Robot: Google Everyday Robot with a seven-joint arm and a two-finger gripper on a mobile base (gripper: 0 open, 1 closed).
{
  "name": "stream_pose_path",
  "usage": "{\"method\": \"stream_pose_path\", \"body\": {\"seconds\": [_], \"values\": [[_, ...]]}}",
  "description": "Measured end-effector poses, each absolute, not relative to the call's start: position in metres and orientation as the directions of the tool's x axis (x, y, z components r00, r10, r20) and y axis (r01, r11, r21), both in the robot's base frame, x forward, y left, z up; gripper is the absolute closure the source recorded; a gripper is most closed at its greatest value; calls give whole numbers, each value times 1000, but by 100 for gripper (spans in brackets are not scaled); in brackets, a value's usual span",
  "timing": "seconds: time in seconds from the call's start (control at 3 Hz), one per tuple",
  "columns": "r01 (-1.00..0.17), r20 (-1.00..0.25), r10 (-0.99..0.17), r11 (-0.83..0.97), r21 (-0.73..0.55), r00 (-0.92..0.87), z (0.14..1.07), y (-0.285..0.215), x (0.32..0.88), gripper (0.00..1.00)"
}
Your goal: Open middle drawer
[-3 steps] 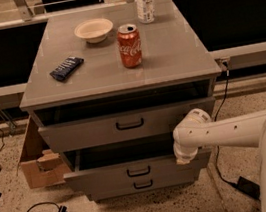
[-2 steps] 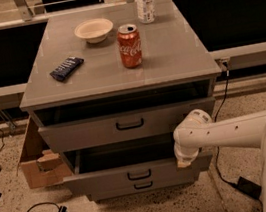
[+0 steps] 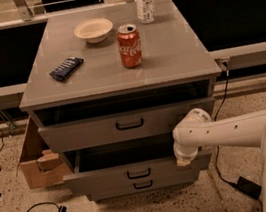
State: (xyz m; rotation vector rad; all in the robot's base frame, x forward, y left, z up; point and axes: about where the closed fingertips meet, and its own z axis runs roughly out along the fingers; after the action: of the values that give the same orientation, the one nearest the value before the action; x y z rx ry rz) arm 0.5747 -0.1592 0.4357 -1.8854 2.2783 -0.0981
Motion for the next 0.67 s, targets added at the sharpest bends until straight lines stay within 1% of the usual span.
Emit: {"method": "stream_pose_path", "body": {"seconds": [0.33, 0.67], "values": [[-967, -98, -979, 192, -164, -178, 435, -159, 574, 17], [-968, -98, -979, 192, -164, -178, 435, -159, 574, 0]]}}
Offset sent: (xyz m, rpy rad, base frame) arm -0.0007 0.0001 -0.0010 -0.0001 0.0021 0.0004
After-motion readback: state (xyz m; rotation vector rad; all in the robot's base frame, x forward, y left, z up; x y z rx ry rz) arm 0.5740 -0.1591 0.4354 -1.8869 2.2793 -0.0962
